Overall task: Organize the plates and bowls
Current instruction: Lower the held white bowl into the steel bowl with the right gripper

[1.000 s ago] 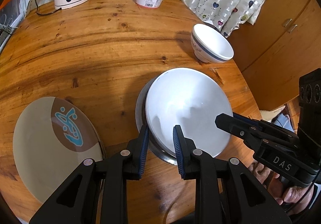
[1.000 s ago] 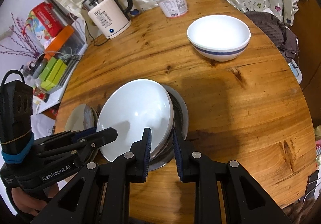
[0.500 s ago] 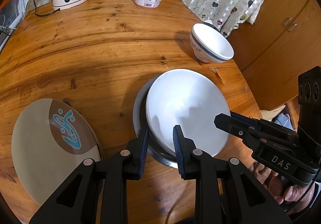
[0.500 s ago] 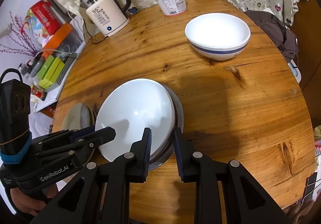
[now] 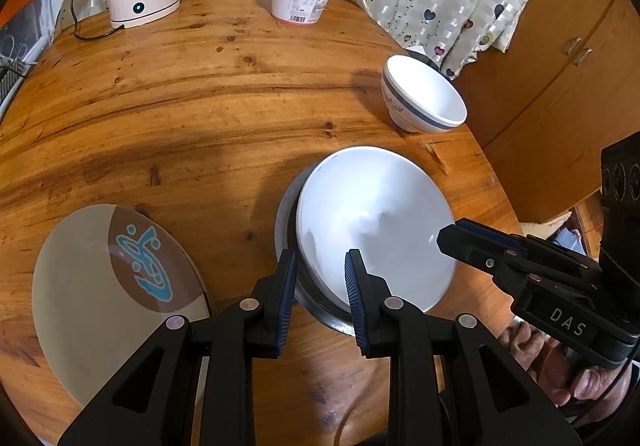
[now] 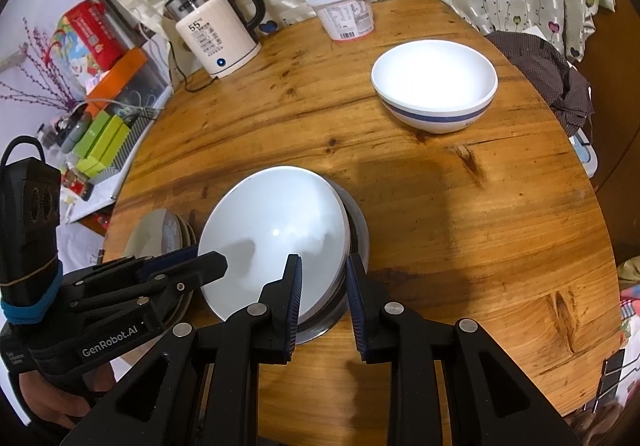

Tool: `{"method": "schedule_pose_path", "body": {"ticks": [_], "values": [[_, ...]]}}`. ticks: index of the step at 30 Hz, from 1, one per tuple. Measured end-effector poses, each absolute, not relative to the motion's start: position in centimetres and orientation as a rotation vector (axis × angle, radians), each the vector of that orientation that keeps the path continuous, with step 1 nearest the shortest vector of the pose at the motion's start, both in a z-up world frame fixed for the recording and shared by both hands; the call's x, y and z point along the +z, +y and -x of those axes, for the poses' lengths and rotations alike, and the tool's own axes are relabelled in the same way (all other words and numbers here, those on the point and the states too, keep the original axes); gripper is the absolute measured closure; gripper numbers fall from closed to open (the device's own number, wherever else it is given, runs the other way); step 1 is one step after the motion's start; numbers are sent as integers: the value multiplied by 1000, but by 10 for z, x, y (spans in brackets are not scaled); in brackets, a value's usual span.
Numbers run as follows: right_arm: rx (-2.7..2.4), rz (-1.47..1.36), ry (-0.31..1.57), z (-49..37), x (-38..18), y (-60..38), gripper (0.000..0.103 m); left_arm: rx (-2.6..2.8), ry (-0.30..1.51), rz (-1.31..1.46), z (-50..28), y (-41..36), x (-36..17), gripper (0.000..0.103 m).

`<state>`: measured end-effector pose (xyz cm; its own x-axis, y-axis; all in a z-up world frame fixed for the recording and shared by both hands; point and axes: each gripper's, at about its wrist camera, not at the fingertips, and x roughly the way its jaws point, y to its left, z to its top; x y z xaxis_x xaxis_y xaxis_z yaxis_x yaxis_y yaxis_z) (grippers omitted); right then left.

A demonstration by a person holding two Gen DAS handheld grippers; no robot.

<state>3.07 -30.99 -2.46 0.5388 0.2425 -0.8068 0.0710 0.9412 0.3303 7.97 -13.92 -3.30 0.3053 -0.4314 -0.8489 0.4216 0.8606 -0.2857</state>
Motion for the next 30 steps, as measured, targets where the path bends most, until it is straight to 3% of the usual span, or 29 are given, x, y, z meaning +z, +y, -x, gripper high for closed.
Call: {"method": "schedule_pose_path", "body": {"ticks": [30], "values": [[113, -338, 936, -25, -2, -319, 80, -558, 1003, 1, -73, -129, 1, 77]]}}
